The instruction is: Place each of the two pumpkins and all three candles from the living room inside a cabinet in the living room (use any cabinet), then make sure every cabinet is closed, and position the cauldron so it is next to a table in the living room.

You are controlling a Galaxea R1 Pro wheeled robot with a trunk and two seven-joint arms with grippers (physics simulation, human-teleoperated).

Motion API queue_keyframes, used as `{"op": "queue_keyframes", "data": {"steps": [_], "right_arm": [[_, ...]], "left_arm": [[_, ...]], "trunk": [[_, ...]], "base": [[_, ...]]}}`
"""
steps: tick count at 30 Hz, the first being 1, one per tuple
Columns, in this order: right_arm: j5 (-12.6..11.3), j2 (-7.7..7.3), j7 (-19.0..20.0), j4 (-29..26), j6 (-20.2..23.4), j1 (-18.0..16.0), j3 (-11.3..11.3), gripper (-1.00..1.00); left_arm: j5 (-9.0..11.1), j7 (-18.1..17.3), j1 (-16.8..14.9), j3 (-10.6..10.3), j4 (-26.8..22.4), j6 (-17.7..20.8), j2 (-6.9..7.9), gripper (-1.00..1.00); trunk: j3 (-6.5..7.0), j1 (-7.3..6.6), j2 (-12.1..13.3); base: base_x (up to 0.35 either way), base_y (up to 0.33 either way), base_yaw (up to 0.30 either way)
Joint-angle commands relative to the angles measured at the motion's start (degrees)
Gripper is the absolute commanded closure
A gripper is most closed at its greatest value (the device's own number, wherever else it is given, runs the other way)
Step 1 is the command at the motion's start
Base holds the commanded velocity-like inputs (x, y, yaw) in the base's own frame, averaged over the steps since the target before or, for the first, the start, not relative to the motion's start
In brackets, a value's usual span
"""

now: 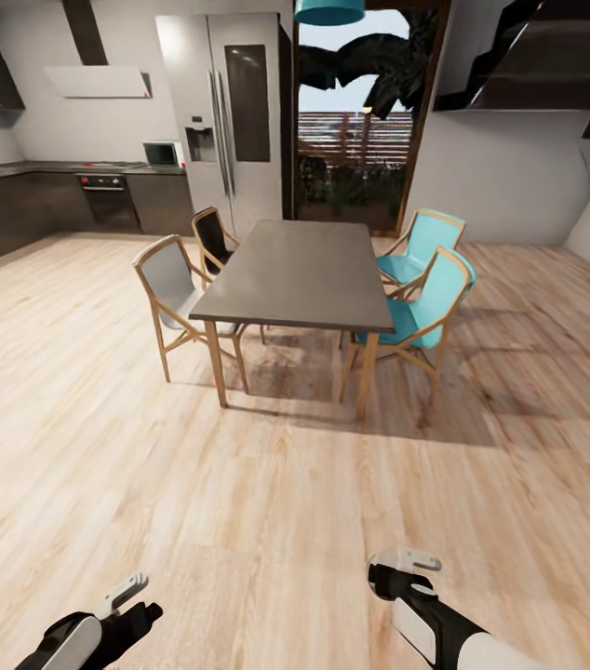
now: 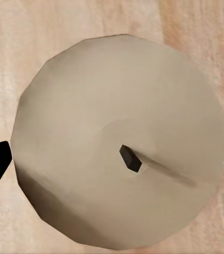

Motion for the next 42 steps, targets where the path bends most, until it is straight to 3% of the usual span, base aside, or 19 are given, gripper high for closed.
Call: {"op": "queue_keyframes", "data": {"steps": [1, 42], "right_arm": [[-0.53, -0.02, -0.29, -0.05, -0.24, -0.04, 0.47, 1.00], [-0.51, -0.02, -0.38, -0.05, -0.15, -0.04, 0.53, 1.00]], "left_arm": [[0.60, 0.55, -0.04, -0.26, -0.09, -0.04, 0.08, -1.00], [0.58, 0.55, -0.06, -0.35, -0.09, -0.04, 0.02, -1.00]], "trunk": [[-0.01, 0.00, -0.03], [1.60, 0.00, -0.03]], "base": [[0.000, 0.000, 0.281], [0.000, 0.000, 0.280]]}}
